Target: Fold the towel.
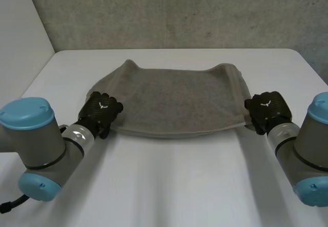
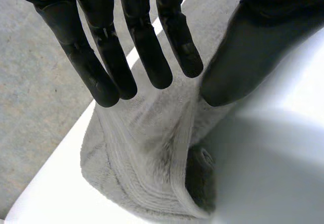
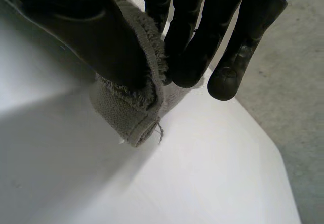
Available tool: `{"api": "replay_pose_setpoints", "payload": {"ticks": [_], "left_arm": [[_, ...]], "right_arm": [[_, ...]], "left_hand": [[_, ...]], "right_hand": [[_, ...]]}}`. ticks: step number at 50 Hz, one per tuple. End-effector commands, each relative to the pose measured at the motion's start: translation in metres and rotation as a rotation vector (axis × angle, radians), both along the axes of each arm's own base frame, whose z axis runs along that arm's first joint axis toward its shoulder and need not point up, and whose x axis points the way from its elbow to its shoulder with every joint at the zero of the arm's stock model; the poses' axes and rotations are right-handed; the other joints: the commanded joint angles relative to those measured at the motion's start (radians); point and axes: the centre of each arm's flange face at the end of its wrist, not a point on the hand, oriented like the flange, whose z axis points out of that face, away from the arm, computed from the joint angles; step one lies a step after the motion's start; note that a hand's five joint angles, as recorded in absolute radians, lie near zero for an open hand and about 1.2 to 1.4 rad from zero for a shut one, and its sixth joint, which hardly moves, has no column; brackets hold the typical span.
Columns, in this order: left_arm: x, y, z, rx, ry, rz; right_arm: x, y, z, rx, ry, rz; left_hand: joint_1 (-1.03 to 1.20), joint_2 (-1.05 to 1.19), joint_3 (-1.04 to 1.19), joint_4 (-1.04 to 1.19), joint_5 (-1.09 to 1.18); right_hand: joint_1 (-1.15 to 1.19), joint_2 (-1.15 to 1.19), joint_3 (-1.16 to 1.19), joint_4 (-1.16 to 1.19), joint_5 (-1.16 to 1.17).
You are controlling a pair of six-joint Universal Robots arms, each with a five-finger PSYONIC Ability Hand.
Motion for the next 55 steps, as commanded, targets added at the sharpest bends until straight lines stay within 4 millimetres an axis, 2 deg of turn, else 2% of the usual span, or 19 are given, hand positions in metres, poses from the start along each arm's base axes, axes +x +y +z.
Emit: {"api": "replay_pose_setpoints", "payload": {"ticks": [1,8,16,33,35,36,37,38,42,45,46,47,48,49,50,51,52,54,55], "left_arm": [[0.000,-0.005,-0.014,0.021,-0.013,0.004],[0.009,-0.023,-0.021,-0.013,-0.009,0.042],[0.022,-0.040,-0.017,-0.053,-0.003,0.105],[0.034,-0.049,-0.013,-0.062,-0.006,0.152],[0.041,-0.054,-0.010,-0.064,-0.004,0.172],[0.041,-0.054,-0.010,-0.064,-0.004,0.172],[0.045,-0.057,-0.006,-0.070,0.000,0.183],[0.045,-0.057,-0.006,-0.070,0.000,0.183],[0.050,-0.060,0.016,-0.122,0.022,0.200],[0.050,-0.059,0.036,-0.171,0.041,0.201],[0.050,-0.057,0.051,-0.209,0.053,0.204],[0.050,-0.057,0.052,-0.210,0.053,0.204],[0.051,-0.055,0.072,-0.259,0.072,0.207],[0.051,-0.055,0.072,-0.259,0.072,0.207],[0.052,-0.051,0.091,-0.307,0.095,0.209],[0.053,-0.047,0.111,-0.355,0.122,0.209],[0.053,-0.047,0.112,-0.355,0.123,0.209],[0.054,-0.037,0.149,-0.443,0.175,0.202],[0.054,-0.037,0.149,-0.444,0.175,0.202]], "right_arm": [[-0.009,-0.006,0.011,-0.030,-0.013,-0.026],[-0.020,-0.013,0.015,-0.040,-0.017,-0.044],[-0.033,-0.019,0.026,-0.071,-0.026,-0.083],[-0.042,-0.024,0.034,-0.091,-0.032,-0.112],[-0.042,-0.024,0.034,-0.093,-0.033,-0.112],[-0.041,-0.023,0.034,-0.092,-0.031,-0.109],[-0.041,-0.023,0.034,-0.092,-0.031,-0.109],[-0.041,-0.023,0.034,-0.092,-0.030,-0.109],[-0.040,-0.022,0.035,-0.096,-0.027,-0.108],[-0.039,-0.022,0.047,-0.131,-0.034,-0.105],[-0.039,-0.021,0.058,-0.158,-0.041,-0.105],[-0.039,-0.019,0.072,-0.196,-0.048,-0.103],[-0.039,-0.019,0.072,-0.197,-0.048,-0.103],[-0.039,-0.018,0.086,-0.229,-0.055,-0.103],[-0.039,-0.018,0.086,-0.230,-0.055,-0.103],[-0.039,-0.015,0.103,-0.262,-0.063,-0.103],[-0.039,-0.015,0.103,-0.262,-0.063,-0.103],[-0.040,-0.010,0.133,-0.301,-0.072,-0.099],[-0.040,-0.010,0.133,-0.301,-0.072,-0.099]], "left_hand": [[-0.223,-0.224,-0.230,-0.221,-0.400],[-0.226,-0.226,-0.233,-0.224,-0.403],[-0.223,-0.224,-0.230,-0.221,-0.400],[-0.196,-0.197,-0.203,-0.195,-0.374],[0.025,0.024,0.018,0.027,-0.152],[0.027,0.026,0.020,0.029,-0.151],[0.256,0.256,0.249,0.258,0.079],[0.259,0.258,0.252,0.260,0.081],[0.302,0.302,0.295,0.304,0.125],[0.302,0.302,0.295,0.304,0.125],[0.302,0.302,0.295,0.304,0.125],[0.302,0.302,0.295,0.304,0.125],[0.302,0.302,0.295,0.304,0.125],[0.302,0.302,0.295,0.304,0.125],[0.302,0.302,0.295,0.304,0.125],[0.302,0.302,0.295,0.304,0.125],[0.302,0.302,0.295,0.304,0.125],[0.302,0.302,0.295,0.304,0.125],[0.302,0.302,0.295,0.304,0.125]], "right_hand": [[0.104,0.072,0.060,0.059,0.064],[0.104,0.072,0.060,0.059,0.064],[0.104,0.072,0.060,0.059,0.064],[0.104,0.072,0.060,0.059,0.064],[0.104,0.072,0.060,0.059,0.064],[0.104,0.072,0.060,0.059,0.064],[0.104,0.072,0.060,0.059,0.064],[0.104,0.072,0.060,0.059,0.064],[0.104,0.072,0.060,0.059,0.064],[0.104,0.072,0.060,0.059,0.064],[0.104,0.072,0.060,0.059,0.064],[0.104,0.072,0.060,0.059,0.064],[0.104,0.072,0.060,0.059,0.064],[0.104,0.072,0.060,0.059,0.064],[0.104,0.072,0.060,0.059,0.064],[0.104,0.072,0.060,0.059,0.064],[0.104,0.072,0.060,0.059,0.064],[0.104,0.072,0.060,0.059,0.064],[0.104,0.072,0.060,0.059,0.064]]}}
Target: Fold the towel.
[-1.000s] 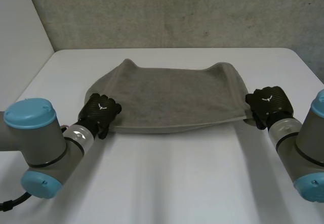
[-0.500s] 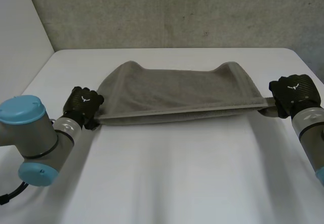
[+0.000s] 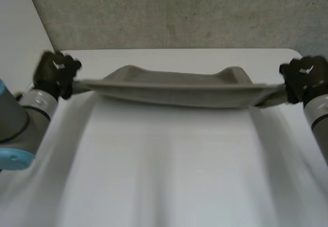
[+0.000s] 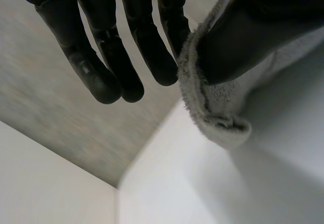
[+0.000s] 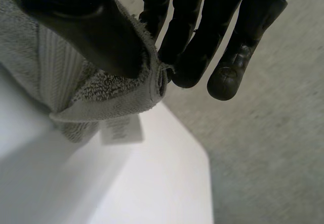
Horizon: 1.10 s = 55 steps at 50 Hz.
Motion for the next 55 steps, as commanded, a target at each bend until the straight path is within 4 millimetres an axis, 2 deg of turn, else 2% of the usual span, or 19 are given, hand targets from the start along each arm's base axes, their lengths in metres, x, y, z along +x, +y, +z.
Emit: {"api": "replay_pose_setpoints", "payload": {"ticks": [1,2,5,10,15,19,27,32,36,38,41,43,44,45,46,47,49,51,55], "left_arm": [[0.003,0.025,0.095,-0.240,0.091,-0.014],[0.004,0.031,0.111,-0.272,0.098,-0.018],[0.006,0.042,0.134,-0.295,0.101,-0.023],[0.004,0.050,0.150,-0.265,0.093,-0.048],[0.000,0.048,0.155,-0.217,0.080,-0.078],[-0.001,0.034,0.144,-0.155,0.070,-0.075],[-0.007,-0.003,0.101,0.048,0.030,-0.069],[-0.014,-0.044,0.077,0.100,-0.036,-0.053],[-0.016,-0.063,0.076,0.067,-0.092,-0.026],[-0.019,-0.080,0.092,-0.028,-0.110,0.007],[-0.019,-0.087,0.108,-0.092,-0.089,0.027],[-0.025,-0.094,0.147,-0.247,0.021,0.035],[-0.025,-0.094,0.148,-0.248,0.021,0.035],[-0.030,-0.092,0.170,-0.325,0.115,0.016],[-0.031,-0.090,0.190,-0.384,0.233,-0.010],[-0.031,-0.090,0.190,-0.385,0.234,-0.010],[-0.024,-0.086,0.219,-0.448,0.436,-0.065],[-0.023,-0.083,0.226,-0.452,0.511,-0.097],[-0.023,-0.084,0.225,-0.422,0.587,-0.135]], "right_arm": [[-0.001,0.012,0.073,-0.119,-0.019,0.013],[0.000,0.015,0.084,-0.125,-0.019,0.028],[0.001,0.018,0.095,-0.126,-0.017,0.043],[0.002,0.025,0.133,-0.094,-0.009,0.082],[0.004,0.027,0.149,-0.049,0.026,0.109],[0.005,0.016,0.139,0.015,0.095,0.112],[0.015,-0.014,0.104,0.105,0.244,0.125],[0.040,-0.041,0.082,0.106,0.313,0.116],[0.049,-0.060,0.076,0.056,0.345,0.103],[0.066,-0.078,0.085,-0.073,0.336,0.106],[0.070,-0.088,0.094,-0.162,0.312,0.092],[0.078,-0.102,0.125,-0.390,0.241,0.040],[0.078,-0.102,0.125,-0.392,0.240,0.040],[0.080,-0.106,0.142,-0.515,0.202,0.005],[0.082,-0.105,0.156,-0.621,0.161,-0.021],[0.082,-0.105,0.156,-0.622,0.161,-0.021],[0.078,-0.089,0.194,-0.810,0.095,-0.066],[0.076,-0.081,0.204,-0.851,0.082,-0.071],[0.076,-0.078,0.200,-0.828,0.096,-0.055]], "left_hand": [[-0.053,-0.124,-0.146,-0.129,-0.275],[-0.053,-0.124,-0.146,-0.129,-0.275],[-0.053,-0.124,-0.146,-0.129,-0.275],[-0.053,-0.124,-0.146,-0.129,-0.275],[-0.053,-0.124,-0.146,-0.129,-0.275],[-0.053,-0.124,-0.146,-0.129,-0.275],[-0.053,-0.124,-0.146,-0.129,-0.275],[-0.053,-0.124,-0.146,-0.129,-0.275],[-0.053,-0.124,-0.146,-0.129,-0.275],[-0.053,-0.124,-0.146,-0.129,-0.275],[-0.053,-0.124,-0.146,-0.129,-0.275],[-0.053,-0.124,-0.146,-0.129,-0.275],[-0.053,-0.124,-0.146,-0.129,-0.275],[-0.053,-0.124,-0.146,-0.129,-0.275],[-0.053,-0.124,-0.146,-0.129,-0.275],[-0.053,-0.124,-0.146,-0.129,-0.275],[-0.053,-0.124,-0.146,-0.129,-0.275],[-0.053,-0.124,-0.146,-0.129,-0.275],[-0.053,-0.124,-0.146,-0.129,-0.275]], "right_hand": [[0.077,0.060,0.060,0.059,0.044],[0.077,0.060,0.060,0.059,0.044],[0.077,0.060,0.060,0.059,0.044],[0.077,0.060,0.060,0.059,0.044],[0.077,0.060,0.060,0.059,0.044],[0.077,0.060,0.060,0.059,0.044],[0.077,0.060,0.060,0.059,0.044],[0.077,0.060,0.060,0.059,0.044],[0.077,0.060,0.060,0.059,0.044],[0.077,0.060,0.060,0.059,0.044],[0.077,0.060,0.060,0.059,0.044],[0.077,0.060,0.060,0.059,0.044],[0.077,0.060,0.060,0.059,0.044],[0.077,0.060,0.060,0.059,0.044],[0.077,0.060,0.060,0.059,0.044],[0.077,0.060,0.060,0.059,0.044],[0.077,0.060,0.060,0.059,0.044],[0.077,0.060,0.060,0.059,0.044],[0.077,0.060,0.060,0.059,0.044]]}}
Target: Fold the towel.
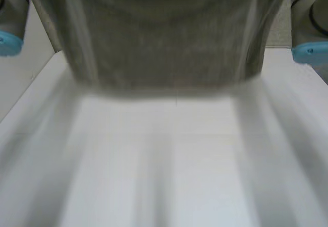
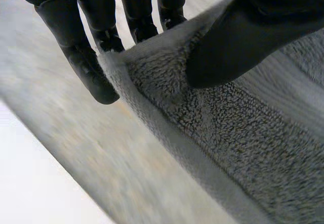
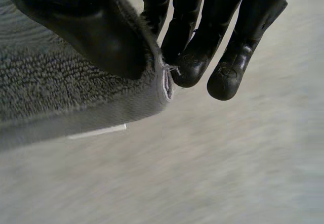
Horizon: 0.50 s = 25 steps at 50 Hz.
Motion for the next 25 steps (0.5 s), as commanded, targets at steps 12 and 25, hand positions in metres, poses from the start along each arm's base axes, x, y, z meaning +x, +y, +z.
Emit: {"api": "replay_pose_setpoints", "payload": {"ticks": [12,25], "left_arm": [[0.005,-0.007,-0.100,0.369,0.156,-0.138],[0.029,0.042,-0.207,0.549,-0.168,-0.125]], "right_arm": [[-0.001,0.018,-0.090,0.408,0.169,0.083],[-0.023,0.062,-0.178,0.763,0.260,0.112]], "left_hand": [[-0.053,-0.124,-0.153,-0.129,-0.285],[-0.053,-0.124,-0.153,-0.129,-0.285]], "right_hand": [[0.072,0.060,0.053,0.059,0.040],[0.072,0.060,0.053,0.059,0.040]]}}
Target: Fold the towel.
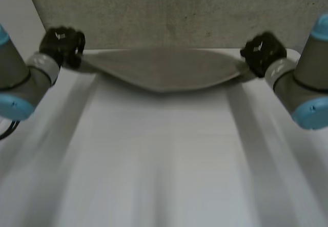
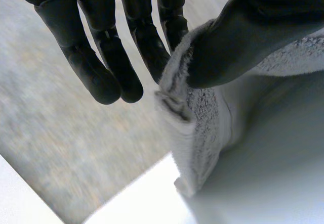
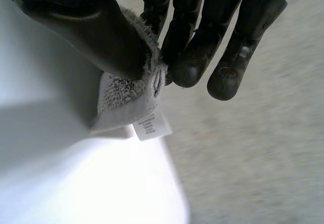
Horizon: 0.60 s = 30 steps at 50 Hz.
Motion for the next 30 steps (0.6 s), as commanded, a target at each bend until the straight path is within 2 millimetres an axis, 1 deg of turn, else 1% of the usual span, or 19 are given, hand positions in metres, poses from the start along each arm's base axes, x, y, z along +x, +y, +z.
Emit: {"api": "replay_pose_setpoints", "payload": {"ticks": [1,2,4,5,7,8,9,10,12,13,15,16,18,22,24,25,27,28,30], "left_arm": [[0.020,0.040,-0.046,0.058,-0.160,-0.034],[0.020,0.041,-0.046,0.058,-0.160,-0.034],[0.038,0.054,-0.043,0.073,-0.168,-0.018],[0.038,0.054,-0.043,0.073,-0.168,-0.018],[0.054,0.072,-0.029,0.064,-0.160,-0.015],[0.054,0.072,-0.029,0.064,-0.160,-0.015],[0.058,0.083,-0.023,0.055,-0.157,-0.025],[0.058,0.083,-0.023,0.055,-0.157,-0.025],[0.065,0.101,-0.009,0.022,-0.153,-0.044],[0.065,0.102,-0.008,0.022,-0.153,-0.044],[0.073,0.115,0.003,-0.011,-0.151,-0.044],[0.073,0.115,0.003,-0.011,-0.151,-0.044],[0.074,0.124,0.007,-0.027,-0.150,-0.059],[0.072,0.127,0.006,-0.025,-0.151,-0.070],[0.070,0.122,-0.002,-0.002,-0.150,-0.079],[0.070,0.122,-0.002,-0.002,-0.150,-0.079],[0.059,0.110,-0.018,0.032,-0.151,-0.113],[0.059,0.110,-0.018,0.032,-0.151,-0.113],[0.042,0.096,-0.030,0.057,-0.151,-0.148]], "right_arm": [[-0.027,0.031,-0.018,0.112,0.030,-0.036],[-0.027,0.031,-0.018,0.112,0.030,-0.036],[-0.044,0.046,-0.003,0.098,0.023,-0.065],[-0.044,0.046,-0.003,0.098,0.023,-0.065],[-0.056,0.065,0.018,0.063,0.011,-0.068],[-0.056,0.065,0.018,0.063,0.011,-0.068],[-0.061,0.075,0.027,0.047,0.006,-0.064],[-0.061,0.075,0.027,0.046,0.006,-0.064],[-0.073,0.091,0.040,0.039,0.001,-0.065],[-0.073,0.092,0.040,0.039,0.001,-0.065],[-0.082,0.101,0.045,0.072,-0.001,-0.064],[-0.082,0.101,0.045,0.072,-0.001,-0.064],[-0.086,0.105,0.045,0.126,-0.004,-0.047],[-0.086,0.104,0.044,0.146,-0.008,-0.022],[-0.085,0.096,0.035,0.173,-0.005,-0.019],[-0.085,0.096,0.035,0.173,-0.005,-0.019],[-0.080,0.078,0.019,0.218,-0.001,-0.012],[-0.080,0.078,0.019,0.219,-0.001,-0.012],[-0.075,0.059,0.005,0.251,0.001,-0.014]], "left_hand": [[-0.053,-0.124,-0.153,-0.129,-0.286],[-0.053,-0.124,-0.153,-0.129,-0.286],[-0.053,-0.124,-0.153,-0.129,-0.286],[-0.053,-0.124,-0.153,-0.129,-0.286],[-0.053,-0.124,-0.153,-0.129,-0.286],[-0.053,-0.124,-0.153,-0.129,-0.286],[-0.053,-0.124,-0.153,-0.129,-0.286],[-0.053,-0.124,-0.153,-0.129,-0.286],[-0.053,-0.124,-0.153,-0.129,-0.286],[-0.053,-0.124,-0.153,-0.129,-0.286],[-0.053,-0.124,-0.153,-0.129,-0.286],[-0.053,-0.124,-0.153,-0.129,-0.286],[-0.053,-0.124,-0.153,-0.129,-0.286],[-0.053,-0.124,-0.153,-0.129,-0.286],[-0.053,-0.124,-0.153,-0.129,-0.286],[-0.053,-0.124,-0.153,-0.129,-0.286],[-0.053,-0.124,-0.153,-0.129,-0.286],[-0.053,-0.124,-0.153,-0.129,-0.286],[-0.053,-0.124,-0.153,-0.129,-0.286]], "right_hand": [[0.071,0.060,0.053,0.059,0.039],[0.071,0.060,0.053,0.059,0.039],[0.071,0.060,0.053,0.059,0.039],[0.071,0.060,0.053,0.059,0.039],[0.071,0.060,0.053,0.059,0.039],[0.071,0.060,0.053,0.059,0.039],[0.071,0.060,0.053,0.059,0.039],[0.071,0.060,0.053,0.059,0.039],[0.071,0.060,0.053,0.059,0.039],[0.071,0.060,0.053,0.059,0.039],[0.071,0.060,0.053,0.059,0.039],[0.071,0.060,0.053,0.059,0.039],[0.071,0.060,0.053,0.059,0.039],[0.071,0.060,0.053,0.059,0.039],[0.071,0.060,0.053,0.059,0.039],[0.071,0.060,0.053,0.059,0.039],[0.071,0.060,0.053,0.059,0.039],[0.071,0.060,0.053,0.059,0.039],[0.071,0.060,0.053,0.059,0.039]]}}
